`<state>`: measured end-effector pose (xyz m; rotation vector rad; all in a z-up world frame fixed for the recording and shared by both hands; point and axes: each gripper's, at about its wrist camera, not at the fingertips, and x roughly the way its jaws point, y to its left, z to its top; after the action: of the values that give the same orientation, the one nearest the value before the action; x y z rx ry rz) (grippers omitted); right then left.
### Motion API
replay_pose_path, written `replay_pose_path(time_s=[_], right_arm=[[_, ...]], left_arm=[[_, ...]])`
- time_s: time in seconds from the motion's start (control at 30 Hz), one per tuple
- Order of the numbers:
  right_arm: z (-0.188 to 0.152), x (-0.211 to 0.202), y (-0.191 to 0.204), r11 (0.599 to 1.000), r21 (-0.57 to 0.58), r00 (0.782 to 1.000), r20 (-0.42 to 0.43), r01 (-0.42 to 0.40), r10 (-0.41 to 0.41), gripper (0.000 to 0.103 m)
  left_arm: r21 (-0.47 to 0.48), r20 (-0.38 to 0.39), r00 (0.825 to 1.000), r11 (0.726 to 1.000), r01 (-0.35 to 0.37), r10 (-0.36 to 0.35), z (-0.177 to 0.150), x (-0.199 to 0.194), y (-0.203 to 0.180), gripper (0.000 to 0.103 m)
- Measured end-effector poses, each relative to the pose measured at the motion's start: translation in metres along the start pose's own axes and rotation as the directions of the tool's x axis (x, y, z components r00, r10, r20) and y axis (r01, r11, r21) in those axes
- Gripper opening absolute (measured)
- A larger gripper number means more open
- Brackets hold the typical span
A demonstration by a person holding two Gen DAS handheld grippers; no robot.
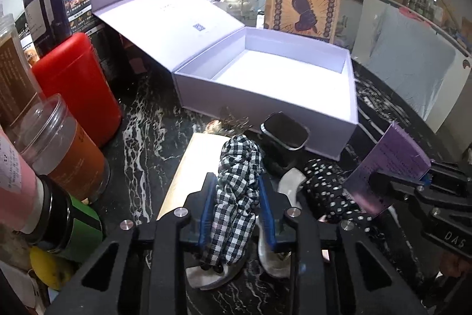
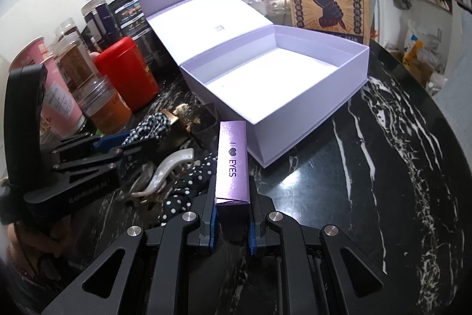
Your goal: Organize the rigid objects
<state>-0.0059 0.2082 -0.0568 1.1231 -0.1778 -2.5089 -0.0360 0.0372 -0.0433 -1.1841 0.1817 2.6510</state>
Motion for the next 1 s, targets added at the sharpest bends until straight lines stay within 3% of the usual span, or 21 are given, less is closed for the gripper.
replay_pose_path(time_s=[0.53, 0.83, 1.0], right_arm=[[0.002, -0.028, 0.004, 1.000, -0.015, 0.998, 0.068, -0.010, 0.011, 0.015], [0.014, -0.048, 0.001, 1.000, 0.013, 0.995, 0.102, -0.011, 0.010, 0.015], [0.024, -0.054, -0.005, 0.999, 0.009, 0.993, 0.111, 0.031, -0.032, 0.015]], left_arm=[[-0.034, 0.047, 0.998, 0.999, 0.034, -0.033, 0.010, -0.033, -0.016, 0.028], [-0.037, 0.069, 0.994, 0.995, 0.088, -0.085, 0.024, -0.043, -0.019, 0.028], [-0.027, 0.074, 0.992, 0.994, 0.107, -0.105, 0.034, -0.040, -0.025, 0.028]])
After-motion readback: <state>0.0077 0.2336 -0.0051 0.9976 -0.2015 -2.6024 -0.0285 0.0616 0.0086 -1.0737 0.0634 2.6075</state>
